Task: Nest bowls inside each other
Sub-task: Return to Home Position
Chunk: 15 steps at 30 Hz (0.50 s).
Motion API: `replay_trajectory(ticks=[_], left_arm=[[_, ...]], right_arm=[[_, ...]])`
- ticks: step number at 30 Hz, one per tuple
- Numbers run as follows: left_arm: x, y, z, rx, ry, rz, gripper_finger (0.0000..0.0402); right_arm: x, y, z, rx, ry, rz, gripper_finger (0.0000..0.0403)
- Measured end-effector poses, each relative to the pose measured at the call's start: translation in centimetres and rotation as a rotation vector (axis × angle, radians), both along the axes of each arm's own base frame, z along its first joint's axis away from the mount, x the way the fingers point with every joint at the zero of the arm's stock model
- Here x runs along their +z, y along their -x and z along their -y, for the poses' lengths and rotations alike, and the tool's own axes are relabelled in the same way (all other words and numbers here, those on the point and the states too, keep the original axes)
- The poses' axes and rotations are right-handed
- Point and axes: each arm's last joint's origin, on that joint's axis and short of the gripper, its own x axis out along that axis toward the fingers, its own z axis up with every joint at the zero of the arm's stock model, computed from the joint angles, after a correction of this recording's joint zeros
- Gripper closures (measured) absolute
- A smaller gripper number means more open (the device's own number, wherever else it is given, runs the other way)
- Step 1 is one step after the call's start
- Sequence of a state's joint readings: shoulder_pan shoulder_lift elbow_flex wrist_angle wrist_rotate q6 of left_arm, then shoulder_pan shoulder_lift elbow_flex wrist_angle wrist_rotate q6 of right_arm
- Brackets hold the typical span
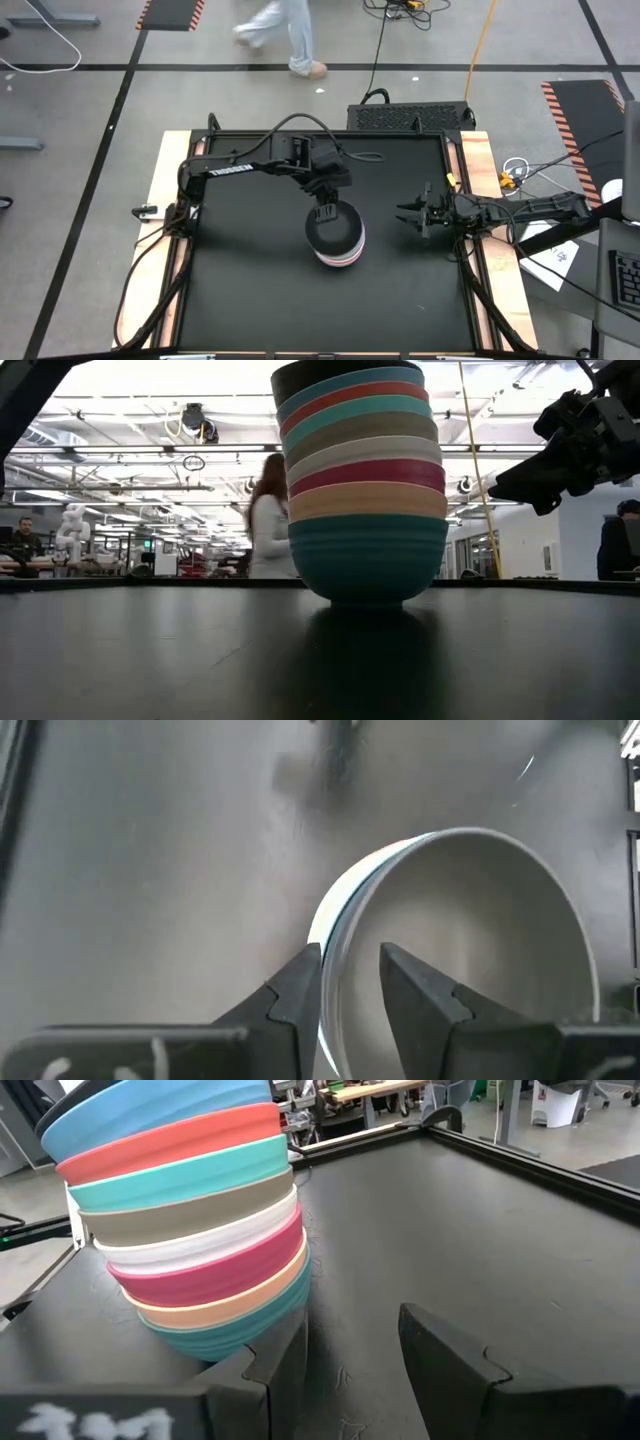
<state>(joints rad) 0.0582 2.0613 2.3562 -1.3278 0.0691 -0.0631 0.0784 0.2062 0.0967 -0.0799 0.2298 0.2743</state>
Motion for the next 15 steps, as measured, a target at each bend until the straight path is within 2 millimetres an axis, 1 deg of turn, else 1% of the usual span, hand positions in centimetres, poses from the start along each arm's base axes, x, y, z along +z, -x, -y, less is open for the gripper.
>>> replay_trajectory(ticks=[3, 7, 8, 11, 15], left_arm=[[0.1, -0.2, -0.2, 0.003, -0.08, 0.022, 0.0294], [1.3, 0.6, -0.3, 0.054, -0.229, 0.05, 0.0293], [1.9, 0.9, -0.3, 0.068, -0.236, 0.068, 0.0293], [2.2, 0.9, 0.0, 0.091, -0.228, 0.091, 0.0293], [1.7, 0.6, 0.9, 0.053, -0.237, 0.074, 0.0293]], right_arm=[[0.0, 0.0, 0.0, -0.001, -0.002, 0.0, 0.0252], [0.0, 0.0, 0.0, -0.001, -0.003, -0.003, 0.0252], [0.0, 0.0, 0.0, -0.001, -0.005, -0.003, 0.0252], [-0.3, 0.0, 0.0, -0.003, -0.012, -0.006, 0.0252], [-0.1, -0.2, 0.0, -0.001, -0.016, 0.035, 0.0252]])
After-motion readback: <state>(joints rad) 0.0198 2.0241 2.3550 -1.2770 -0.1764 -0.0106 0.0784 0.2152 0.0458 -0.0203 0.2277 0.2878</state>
